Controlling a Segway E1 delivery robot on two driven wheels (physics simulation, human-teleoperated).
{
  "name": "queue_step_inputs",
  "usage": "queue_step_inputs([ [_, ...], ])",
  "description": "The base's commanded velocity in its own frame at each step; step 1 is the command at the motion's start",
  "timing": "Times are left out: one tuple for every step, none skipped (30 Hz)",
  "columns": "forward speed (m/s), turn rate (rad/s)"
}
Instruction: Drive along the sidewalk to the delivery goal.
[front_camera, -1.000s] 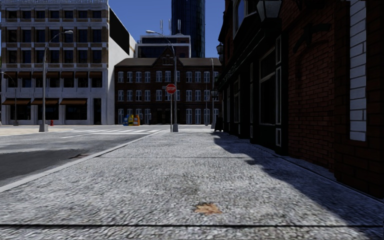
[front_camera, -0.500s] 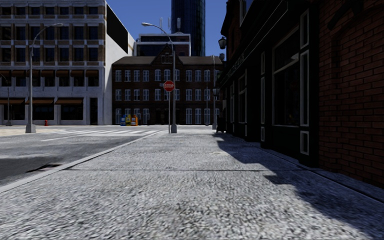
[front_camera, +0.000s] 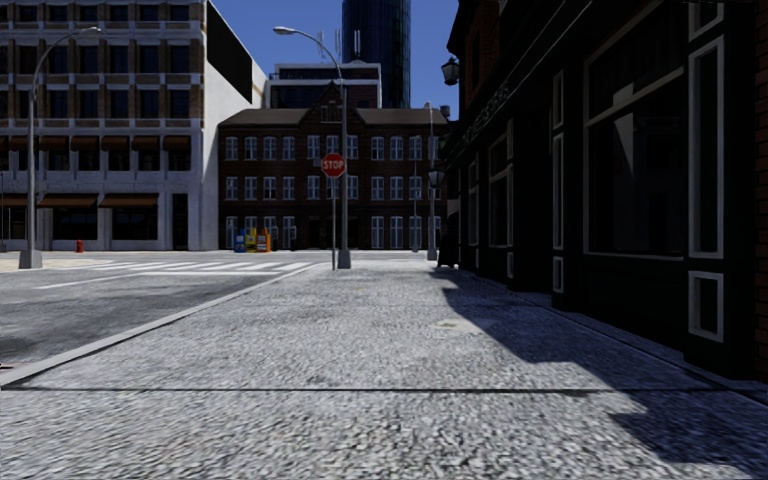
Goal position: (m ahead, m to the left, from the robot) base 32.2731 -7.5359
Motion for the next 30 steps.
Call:
queue_step_inputs([
  [2.00, 0.00],
  [2.00, 0.00],
  [2.00, 0.00],
  [2.00, 0.00],
  [2.00, 0.00],
  [2.00, 0.00],
  [2.00, 0.00],
  [2.00, 0.00],
  [2.00, 0.00],
  [2.00, 0.00],
  [2.00, 0.00],
  [2.00, 0.00],
  [2.00, 0.00],
  [2.00, 0.00],
  [2.00, 0.00],
  [2.00, 0.00],
  [2.00, 0.00],
  [2.00, 0.00],
  [2.00, 0.00],
  [2.00, 0.00],
  [2.00, 0.00],
  [2.00, 0.00],
  [2.00, 0.00],
  [2.00, 0.00],
  [2.00, 0.00],
  [2.00, 0.00],
  [2.00, 0.00],
  [2.00, 0.00],
  [2.00, 0.00],
  [2.00, 0.00],
])
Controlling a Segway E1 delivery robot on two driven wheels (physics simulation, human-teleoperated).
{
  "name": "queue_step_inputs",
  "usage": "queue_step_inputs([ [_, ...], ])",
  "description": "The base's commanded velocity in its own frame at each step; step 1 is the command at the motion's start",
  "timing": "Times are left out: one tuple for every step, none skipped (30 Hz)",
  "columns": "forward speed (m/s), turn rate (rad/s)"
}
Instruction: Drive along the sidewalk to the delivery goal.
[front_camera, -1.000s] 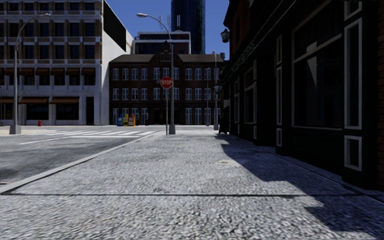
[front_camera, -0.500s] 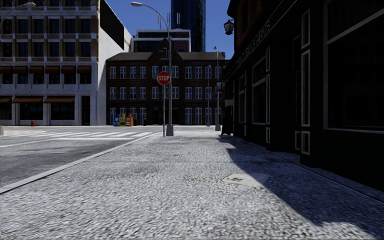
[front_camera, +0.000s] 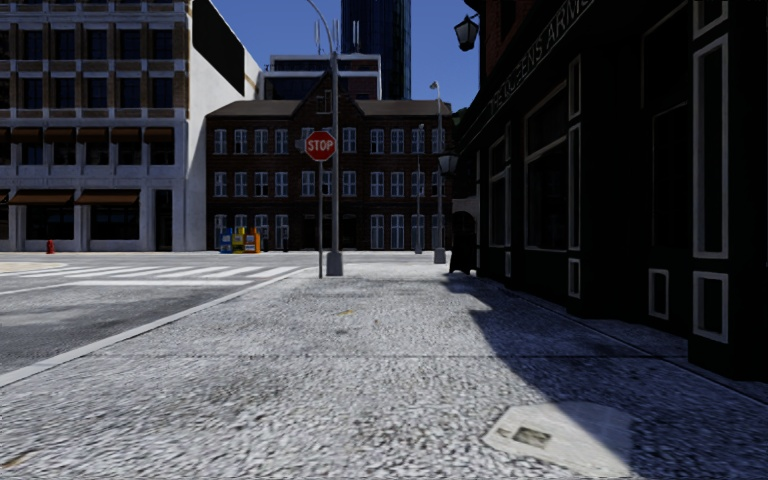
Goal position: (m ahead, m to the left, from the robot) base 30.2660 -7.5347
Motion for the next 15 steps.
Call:
queue_step_inputs([
  [2.00, 0.00],
  [2.00, 0.00],
  [2.00, 0.00],
  [2.00, 0.00],
  [2.00, 0.00],
  [2.00, 0.00],
  [2.00, 0.00],
  [2.00, 0.00],
  [2.00, 0.00],
  [2.00, 0.00],
  [2.00, 0.00],
  [2.00, 0.00],
  [2.00, 0.00],
  [2.00, 0.00],
  [2.00, 0.00],
])
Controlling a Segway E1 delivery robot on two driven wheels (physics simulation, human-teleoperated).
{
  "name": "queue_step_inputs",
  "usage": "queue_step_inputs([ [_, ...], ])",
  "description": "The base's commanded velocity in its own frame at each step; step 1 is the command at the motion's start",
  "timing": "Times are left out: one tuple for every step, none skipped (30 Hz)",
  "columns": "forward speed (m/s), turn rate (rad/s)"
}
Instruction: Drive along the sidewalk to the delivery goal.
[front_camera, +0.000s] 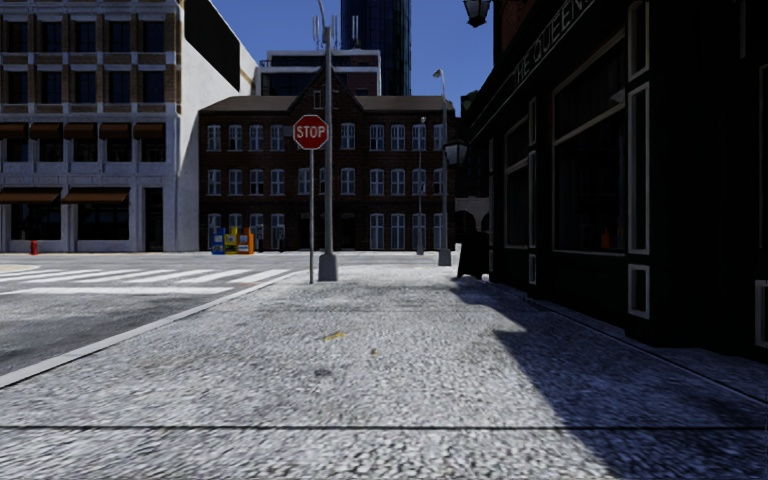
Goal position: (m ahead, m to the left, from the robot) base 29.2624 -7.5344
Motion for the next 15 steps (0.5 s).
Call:
queue_step_inputs([
  [2.00, 0.00],
  [2.00, 0.00],
  [2.00, 0.00],
  [2.00, 0.00],
  [2.00, 0.00],
  [2.00, 0.00],
  [2.00, 0.00],
  [2.00, 0.00],
  [2.00, 0.00],
  [2.00, 0.00],
  [2.00, 0.00],
  [2.00, 0.00],
  [2.00, 0.00],
  [2.00, 0.00],
  [2.00, 0.00],
])
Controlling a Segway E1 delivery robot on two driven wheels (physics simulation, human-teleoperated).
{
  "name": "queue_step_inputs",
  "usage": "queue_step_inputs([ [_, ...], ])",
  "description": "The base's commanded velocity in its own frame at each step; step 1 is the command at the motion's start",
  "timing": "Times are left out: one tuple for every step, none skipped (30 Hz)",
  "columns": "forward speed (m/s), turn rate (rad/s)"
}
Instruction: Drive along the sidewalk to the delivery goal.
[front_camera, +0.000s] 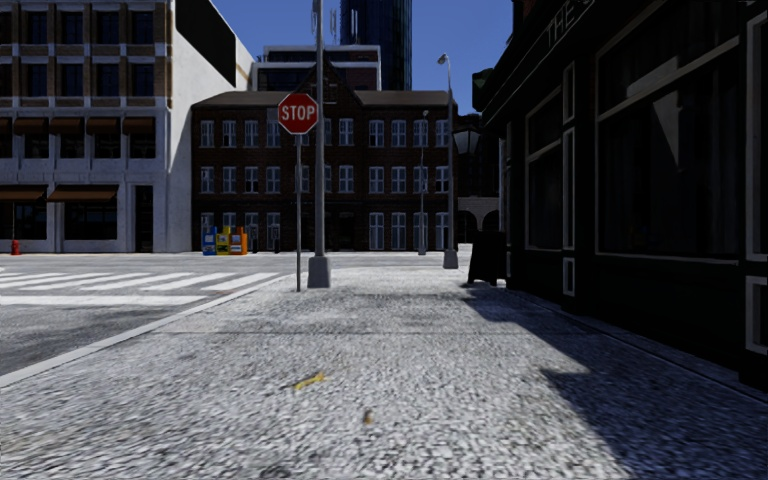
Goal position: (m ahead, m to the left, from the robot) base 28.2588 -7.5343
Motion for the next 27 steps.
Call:
queue_step_inputs([
  [2.00, 0.00],
  [2.00, 0.00],
  [2.00, 0.00],
  [2.00, 0.00],
  [2.00, 0.00],
  [2.00, 0.00],
  [2.00, 0.00],
  [2.00, 0.00],
  [2.00, 0.00],
  [2.00, 0.00],
  [2.00, 0.00],
  [2.00, 0.00],
  [2.00, 0.00],
  [2.00, 0.00],
  [2.00, 0.00],
  [2.00, 0.00],
  [2.00, 0.00],
  [2.00, 0.00],
  [2.00, 0.00],
  [2.00, 0.00],
  [2.00, 0.00],
  [2.00, 0.00],
  [2.00, 0.00],
  [2.00, 0.00],
  [2.00, 0.00],
  [2.00, 0.00],
  [2.00, 0.00],
])
